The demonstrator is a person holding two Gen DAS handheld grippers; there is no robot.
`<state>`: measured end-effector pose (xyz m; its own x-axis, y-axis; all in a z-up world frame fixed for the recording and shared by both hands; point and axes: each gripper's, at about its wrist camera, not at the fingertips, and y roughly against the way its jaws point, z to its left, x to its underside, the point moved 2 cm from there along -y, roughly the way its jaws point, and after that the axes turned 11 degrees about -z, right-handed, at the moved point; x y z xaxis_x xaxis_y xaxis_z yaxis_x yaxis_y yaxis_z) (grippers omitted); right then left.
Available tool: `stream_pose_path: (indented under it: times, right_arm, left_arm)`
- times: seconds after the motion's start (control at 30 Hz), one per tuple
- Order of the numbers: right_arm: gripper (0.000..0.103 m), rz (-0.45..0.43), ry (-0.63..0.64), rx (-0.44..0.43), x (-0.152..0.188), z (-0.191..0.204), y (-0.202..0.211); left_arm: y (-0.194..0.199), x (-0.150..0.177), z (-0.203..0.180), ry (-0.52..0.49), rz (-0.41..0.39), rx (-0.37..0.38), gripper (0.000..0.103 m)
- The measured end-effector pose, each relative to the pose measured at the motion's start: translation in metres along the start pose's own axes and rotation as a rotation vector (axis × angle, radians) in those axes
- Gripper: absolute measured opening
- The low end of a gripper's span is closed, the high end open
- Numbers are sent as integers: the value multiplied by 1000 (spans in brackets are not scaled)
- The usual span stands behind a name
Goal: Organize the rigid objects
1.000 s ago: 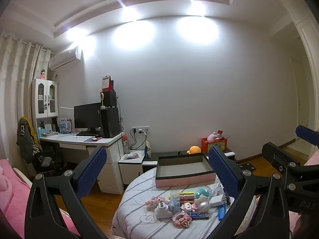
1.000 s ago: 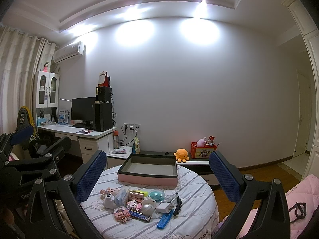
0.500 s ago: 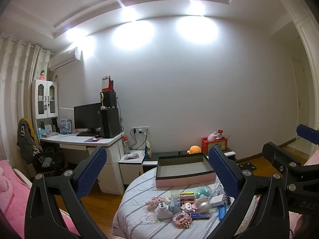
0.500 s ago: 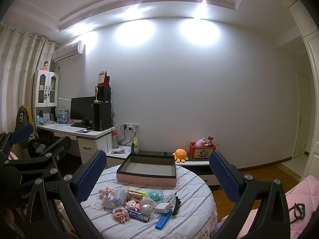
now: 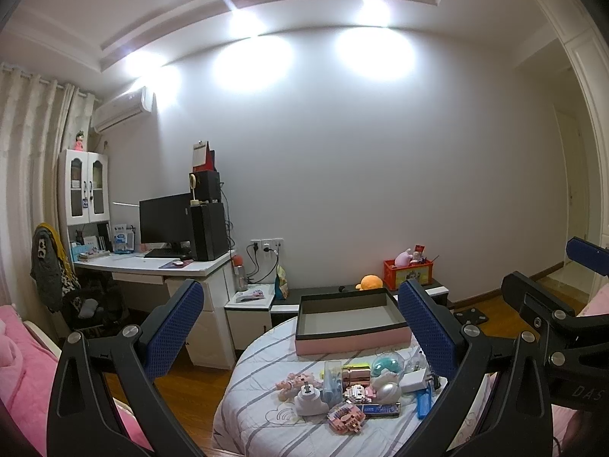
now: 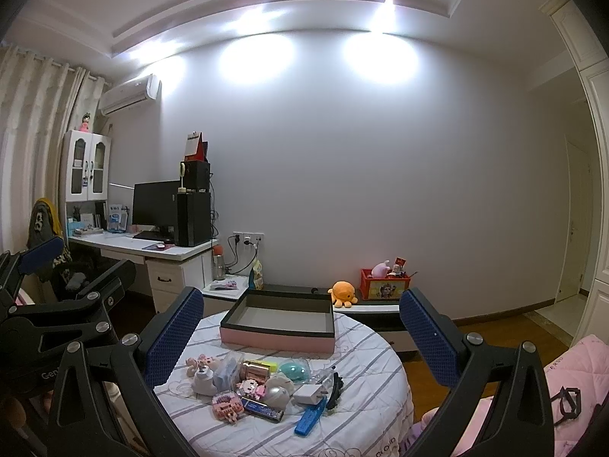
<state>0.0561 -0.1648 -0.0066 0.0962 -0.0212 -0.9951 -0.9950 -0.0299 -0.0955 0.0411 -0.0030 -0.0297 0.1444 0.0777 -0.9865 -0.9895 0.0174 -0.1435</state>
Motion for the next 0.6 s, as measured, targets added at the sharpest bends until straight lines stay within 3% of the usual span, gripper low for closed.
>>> stream_pose_path:
  times: [0.23, 0.47, 0.53, 0.57, 0.6]
  right_arm:
    - [103, 15, 2, 3, 4, 2, -1]
    - [103, 57, 4, 11, 19, 0, -12]
    - [103, 76, -3, 12, 26, -2, -18]
    - [103, 85, -6, 15, 31, -3, -21]
    - [103, 97, -7, 16, 36, -3, -25]
  left_arm:
    - [2, 2, -4, 2, 25, 13, 103]
    - [-10, 17, -5, -17, 177, 52, 103]
    - [-15, 24, -7, -24, 182, 58, 103]
    - [-20, 29, -7, -56, 132, 57, 103]
    - [-24, 35, -8, -65, 130, 61, 103]
